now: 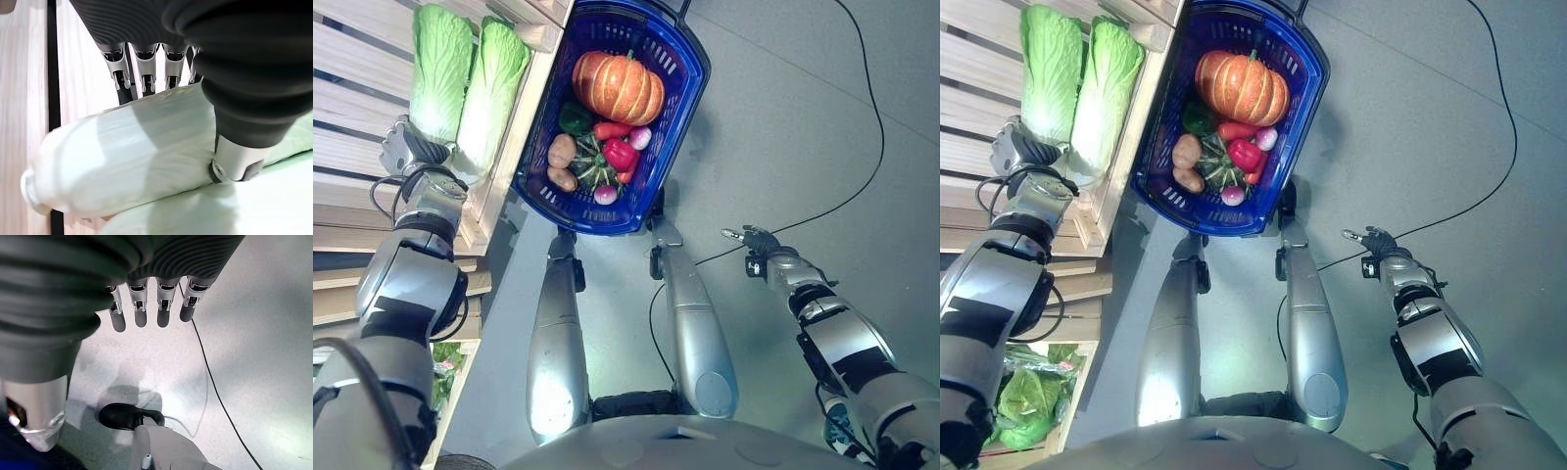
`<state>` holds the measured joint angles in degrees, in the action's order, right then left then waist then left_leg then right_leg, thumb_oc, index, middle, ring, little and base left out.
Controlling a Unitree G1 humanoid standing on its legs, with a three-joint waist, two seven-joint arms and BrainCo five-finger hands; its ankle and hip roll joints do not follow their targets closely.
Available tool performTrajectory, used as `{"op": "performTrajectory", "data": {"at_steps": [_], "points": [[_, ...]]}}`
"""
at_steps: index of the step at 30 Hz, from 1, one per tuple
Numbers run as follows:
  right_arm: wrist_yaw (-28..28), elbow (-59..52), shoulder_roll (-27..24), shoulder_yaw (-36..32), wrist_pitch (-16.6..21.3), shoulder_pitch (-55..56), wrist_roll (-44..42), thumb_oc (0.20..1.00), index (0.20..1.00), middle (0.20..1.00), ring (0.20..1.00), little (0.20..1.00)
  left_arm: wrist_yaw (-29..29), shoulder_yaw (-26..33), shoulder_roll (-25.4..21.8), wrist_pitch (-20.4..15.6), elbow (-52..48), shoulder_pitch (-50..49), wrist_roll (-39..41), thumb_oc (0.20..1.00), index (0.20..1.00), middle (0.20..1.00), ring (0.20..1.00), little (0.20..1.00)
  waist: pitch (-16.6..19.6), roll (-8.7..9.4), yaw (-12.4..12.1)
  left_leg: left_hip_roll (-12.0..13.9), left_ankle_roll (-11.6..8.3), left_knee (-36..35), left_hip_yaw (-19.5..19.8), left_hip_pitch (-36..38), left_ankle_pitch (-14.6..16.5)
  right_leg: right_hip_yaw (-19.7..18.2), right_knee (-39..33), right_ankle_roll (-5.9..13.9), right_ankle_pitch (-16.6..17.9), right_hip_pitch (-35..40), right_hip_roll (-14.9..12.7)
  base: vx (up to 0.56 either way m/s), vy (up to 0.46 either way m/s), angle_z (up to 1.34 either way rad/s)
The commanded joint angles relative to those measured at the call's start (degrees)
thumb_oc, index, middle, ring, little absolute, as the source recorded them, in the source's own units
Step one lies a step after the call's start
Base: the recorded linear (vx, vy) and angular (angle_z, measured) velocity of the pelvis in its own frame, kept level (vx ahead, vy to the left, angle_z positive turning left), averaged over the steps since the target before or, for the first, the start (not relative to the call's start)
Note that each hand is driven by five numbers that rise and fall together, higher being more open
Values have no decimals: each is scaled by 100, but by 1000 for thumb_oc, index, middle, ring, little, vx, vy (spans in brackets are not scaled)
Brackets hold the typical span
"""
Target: Pick up fruits and vegetables into the basket
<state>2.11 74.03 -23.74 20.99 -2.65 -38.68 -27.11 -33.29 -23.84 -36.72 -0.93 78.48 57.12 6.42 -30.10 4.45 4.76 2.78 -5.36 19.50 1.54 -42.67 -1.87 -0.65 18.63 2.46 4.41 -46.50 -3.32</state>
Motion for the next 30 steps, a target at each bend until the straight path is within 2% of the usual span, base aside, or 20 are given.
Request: {"op": "performTrajectory", "data": {"at_steps": [1,5,8,11,15,17,21,23,25,27,30], "points": [[108,-36,-183,-72,235,438,-323,1000,1000,1000,1000,1000,87,690,311,-852,-91,-524,845,200,200,200,200,200,31,-122,-66,-325,129,-74,-108,50,73,314,106,41,-497,424,196,0,0,0],[200,-160,-225,-238,456,448,-543,1000,1000,1000,1000,1000,-124,1017,304,-1434,-547,-780,1107,200,200,200,200,200,31,-158,-118,-340,121,-81,-94,124,92,339,77,46,-503,514,170,-5,-42,2],[311,-387,-247,-455,778,497,-825,1000,1000,1000,1000,1000,-440,1350,349,-1922,-1193,-1089,1178,200,200,200,200,200,31,-163,-186,-352,124,-115,-68,182,84,360,47,50,-496,590,158,-9,-72,2],[427,-647,-206,-587,1067,515,-1080,1000,1000,1000,1000,1000,-585,1499,446,-2288,-1754,-1274,1108,200,200,200,200,200,31,-155,-240,-365,126,-133,-39,224,101,379,34,43,-510,648,165,-6,-65,5],[590,-1261,-207,-691,1239,565,-1341,1000,1000,1000,1000,1000,-807,1498,542,-2581,-2436,-1515,736,200,200,200,200,200,31,-163,-284,-377,134,-165,-17,268,141,394,49,32,-554,681,181,-3,-38,4],[638,-1541,-201,-718,1350,560,-1429,1000,1000,1000,1000,1000,-909,1426,554,-2663,-2667,-1547,447,200,200,200,200,200,31,-169,-288,-383,134,-212,-14,263,91,403,22,30,-515,675,185,0,0,0],[776,-2470,-202,-767,1594,673,-1530,1000,1000,1000,1000,1000,-1081,1135,525,-2565,-3386,-1642,-218,200,200,200,200,200,31,-172,-285,-378,136,-239,-37,279,92,415,24,29,-515,691,195,0,0,0],[848,-3020,-188,-784,1745,809,-1579,1000,1000,1000,1000,1000,-1196,968,467,-2552,-3696,-1665,-801,200,200,200,200,200,31,-174,-262,-372,137,-247,-56,325,126,408,29,37,-538,730,199,0,0,0],[843,-3159,-190,-795,1794,836,-1587,1000,1000,1000,1000,1000,-1276,891,432,-2541,-3774,-1644,-983,200,200,200,200,200,31,-180,-253,-368,137,-253,-71,328,122,413,31,44,-531,729,197,0,0,0],[868,-3683,-230,-778,1992,897,-1606,1000,1000,1000,1000,1000,-1371,737,285,-2484,-4062,-1579,-1552,200,200,200,200,200,31,-198,-221,-358,132,-265,-104,330,116,411,19,53,-522,729,189,-5,15,2],[873,-4038,-242,-746,2141,927,-1603,1000,1000,1000,1000,1000,-1362,587,145,-2422,-4280,-1501,-1941,200,200,200,200,200,31,-210,-193,-355,125,-296,-117,319,81,411,-8,66,-478,713,182,-10,10,2]]}}
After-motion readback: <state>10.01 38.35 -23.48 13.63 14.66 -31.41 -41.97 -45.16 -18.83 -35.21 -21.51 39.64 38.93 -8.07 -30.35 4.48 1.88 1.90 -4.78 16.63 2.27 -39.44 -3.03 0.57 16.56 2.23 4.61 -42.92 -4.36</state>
